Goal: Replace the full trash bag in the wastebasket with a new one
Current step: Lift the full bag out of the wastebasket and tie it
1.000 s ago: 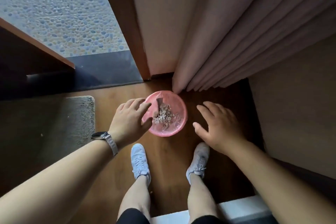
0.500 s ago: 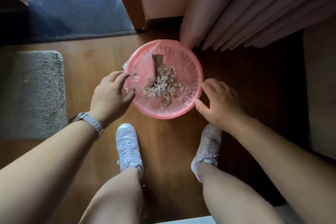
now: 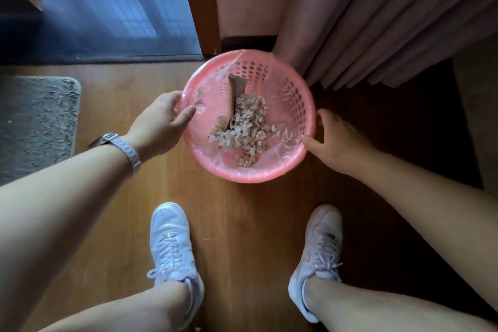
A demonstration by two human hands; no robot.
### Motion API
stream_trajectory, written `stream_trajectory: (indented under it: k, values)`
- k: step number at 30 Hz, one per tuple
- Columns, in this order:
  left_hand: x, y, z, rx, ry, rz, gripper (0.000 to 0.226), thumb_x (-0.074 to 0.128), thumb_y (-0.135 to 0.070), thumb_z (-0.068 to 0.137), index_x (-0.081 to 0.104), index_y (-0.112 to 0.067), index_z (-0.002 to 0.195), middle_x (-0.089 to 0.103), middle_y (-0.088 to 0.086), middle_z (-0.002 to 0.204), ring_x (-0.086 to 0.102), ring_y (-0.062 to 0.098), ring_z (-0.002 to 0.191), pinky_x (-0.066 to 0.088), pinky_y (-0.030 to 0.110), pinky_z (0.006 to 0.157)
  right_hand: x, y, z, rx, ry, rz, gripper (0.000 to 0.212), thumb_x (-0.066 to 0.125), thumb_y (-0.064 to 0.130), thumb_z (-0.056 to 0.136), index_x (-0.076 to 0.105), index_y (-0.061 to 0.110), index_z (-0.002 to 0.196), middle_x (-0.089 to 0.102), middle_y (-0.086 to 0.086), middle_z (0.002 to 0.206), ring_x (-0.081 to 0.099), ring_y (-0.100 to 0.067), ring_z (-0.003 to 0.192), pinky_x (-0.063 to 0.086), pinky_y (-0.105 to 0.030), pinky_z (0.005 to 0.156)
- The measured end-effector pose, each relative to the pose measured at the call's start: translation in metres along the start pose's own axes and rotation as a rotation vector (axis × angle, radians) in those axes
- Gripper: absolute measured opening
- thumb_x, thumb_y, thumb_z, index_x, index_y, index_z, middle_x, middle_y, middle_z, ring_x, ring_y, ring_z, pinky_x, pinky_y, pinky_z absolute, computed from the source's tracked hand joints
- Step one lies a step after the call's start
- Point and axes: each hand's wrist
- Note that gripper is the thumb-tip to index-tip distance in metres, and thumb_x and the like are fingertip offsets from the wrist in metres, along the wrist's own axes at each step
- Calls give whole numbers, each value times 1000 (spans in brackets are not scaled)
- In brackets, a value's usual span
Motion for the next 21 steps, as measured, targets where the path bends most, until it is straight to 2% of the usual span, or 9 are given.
stream_trajectory:
  k: [2,4,7,10,12,15,17,19,21]
  values:
    - [2,-3,-7,-16,-23,-64,34,46,-41,97,55,-21,123,62,0,111,60,17,88,47,34,81,4,-1,-3,48,32,100,46,58,55,84,51,19,113,62,-6,115,60,-26,98,49,-37,79]
    - [4,-3,-15,-57,-15,-122,30,44,-37,100,56,-20,121,63,-3,106,59,17,91,42,30,80,6,-3,-5,53,92,238,33,57,50,88,53,21,102,63,-1,103,61,-20,88,45,-31,69]
    - [5,3,-17,-69,30,-55,30,36,-39,102,56,-17,105,64,3,99,57,24,90,43,36,79,8,-1,-1,40,104,357,20,58,43,91,52,24,97,60,5,97,56,-6,79,38,-24,59]
    - [3,10,-15,-49,16,10,35,33,-39,102,46,-13,82,56,5,77,51,31,74,39,40,66,11,2,7,61,67,409,17,60,37,91,50,24,86,58,4,91,54,-8,75,36,-23,56]
    - [2,11,-15,-32,-5,5,36,35,-37,102,43,-12,78,54,6,71,49,31,69,38,40,63,12,2,9,70,77,440,22,60,38,91,49,24,78,60,2,85,57,-13,72,40,-27,56]
    - [2,11,-14,-40,-42,-42,34,41,-30,101,42,-12,73,52,1,65,44,24,63,30,36,58,13,-2,7,70,106,503,23,58,41,91,55,21,79,67,-5,82,65,-26,76,55,-43,68]
    - [1,8,-10,-22,-73,-28,34,43,-29,101,43,-11,72,51,1,63,44,25,61,31,36,57,12,-2,4,64,119,527,29,55,41,93,59,16,80,69,-7,78,67,-30,77,56,-50,73]
    - [-1,5,-7,23,-103,52,34,44,-27,100,42,-11,70,47,2,61,42,29,60,31,36,57,11,0,2,53,116,532,31,52,37,96,60,13,79,69,-7,74,67,-30,76,56,-50,73]
    - [-3,1,-6,87,-126,136,34,46,-24,99,38,-13,68,43,1,61,40,30,60,29,35,57,9,2,1,43,97,535,28,51,32,97,60,13,79,68,-5,74,67,-27,74,56,-44,69]
Point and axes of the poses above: each hand's wrist, its own z-axis towards the middle knuckle, its own x-axis out of the palm, y = z × x
